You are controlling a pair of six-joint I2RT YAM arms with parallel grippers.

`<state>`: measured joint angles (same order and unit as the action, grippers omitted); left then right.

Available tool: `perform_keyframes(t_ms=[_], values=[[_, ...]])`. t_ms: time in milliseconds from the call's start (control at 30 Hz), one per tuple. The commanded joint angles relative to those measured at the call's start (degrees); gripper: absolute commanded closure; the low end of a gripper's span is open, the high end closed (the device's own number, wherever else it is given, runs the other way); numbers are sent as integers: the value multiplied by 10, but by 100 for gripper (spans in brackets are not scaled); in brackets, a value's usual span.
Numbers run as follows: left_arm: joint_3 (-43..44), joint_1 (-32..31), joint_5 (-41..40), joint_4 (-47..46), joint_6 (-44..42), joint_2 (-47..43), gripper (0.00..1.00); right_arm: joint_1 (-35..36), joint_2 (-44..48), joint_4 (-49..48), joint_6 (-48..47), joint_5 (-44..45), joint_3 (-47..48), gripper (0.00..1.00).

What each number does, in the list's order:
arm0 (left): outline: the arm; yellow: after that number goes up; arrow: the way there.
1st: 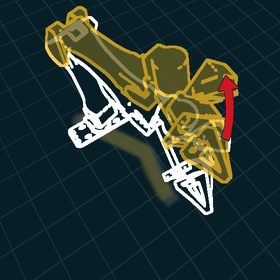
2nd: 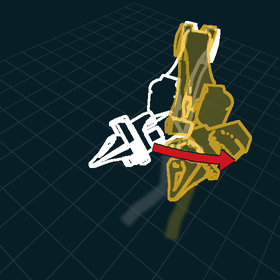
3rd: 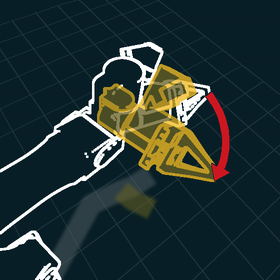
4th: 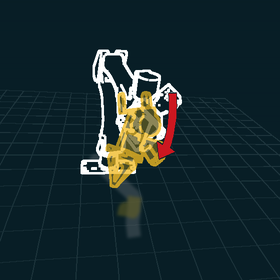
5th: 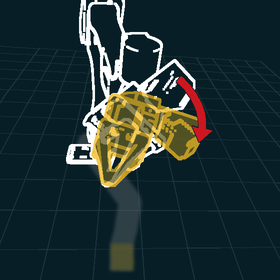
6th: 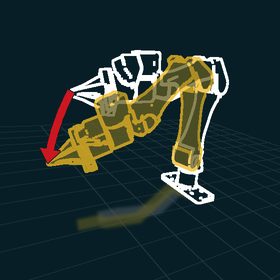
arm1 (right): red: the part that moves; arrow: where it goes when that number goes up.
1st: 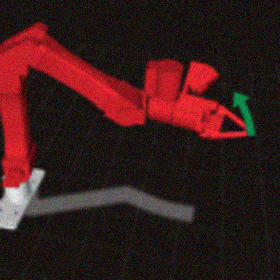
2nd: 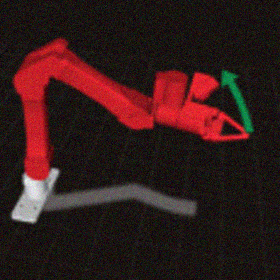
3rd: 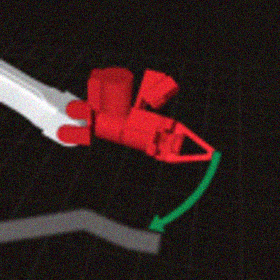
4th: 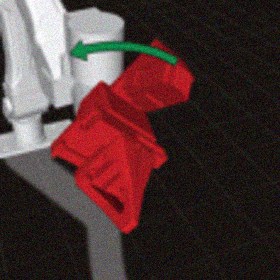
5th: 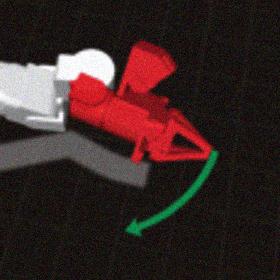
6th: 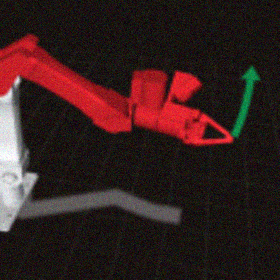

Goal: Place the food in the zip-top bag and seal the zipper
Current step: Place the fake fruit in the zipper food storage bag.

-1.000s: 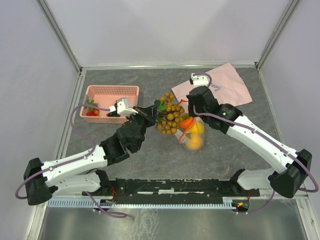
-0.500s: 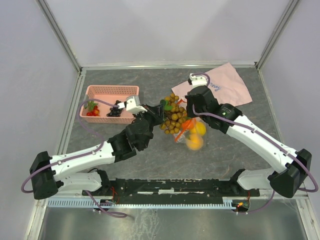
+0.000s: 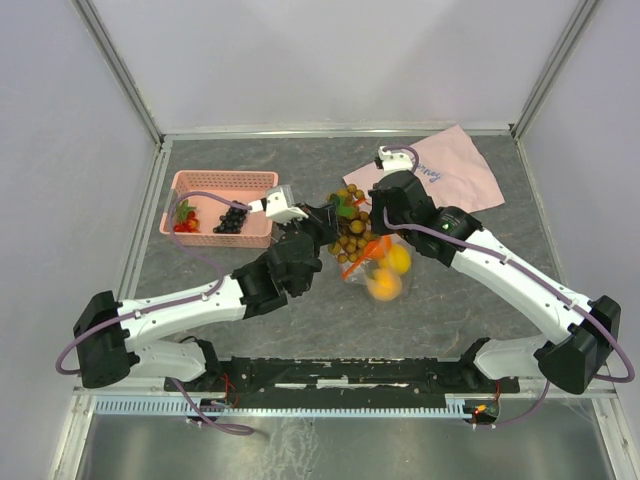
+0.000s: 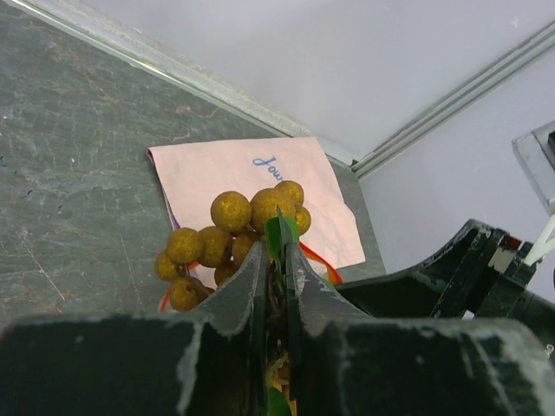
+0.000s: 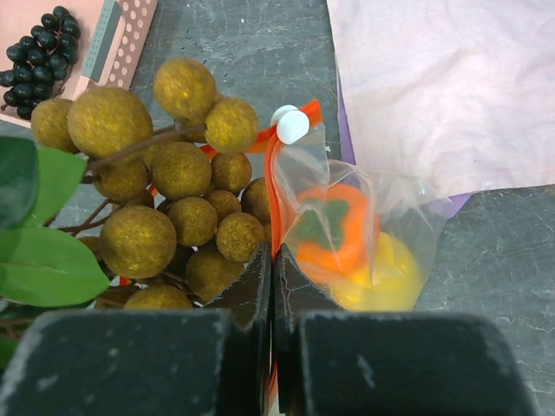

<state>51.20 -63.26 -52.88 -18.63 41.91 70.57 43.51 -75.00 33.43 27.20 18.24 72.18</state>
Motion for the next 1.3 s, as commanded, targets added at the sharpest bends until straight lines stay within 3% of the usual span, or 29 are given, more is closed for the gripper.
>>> perform_keyframes(t_ms=[0,600,800,1267], values=[[17,-19,-34,-41,-1,8,97,4,2,-24,10,20,19,98],[-32,-86,-75,-105,-88,9,97,-7,-12,-15,9,63,41,98],[-37,-111,-44,-152,-147,15,97,-13,-18,-19,16,63,37,98],[-56,-116,41,-159,-148,2,97,-30,13,-84,12,6,-17,98]])
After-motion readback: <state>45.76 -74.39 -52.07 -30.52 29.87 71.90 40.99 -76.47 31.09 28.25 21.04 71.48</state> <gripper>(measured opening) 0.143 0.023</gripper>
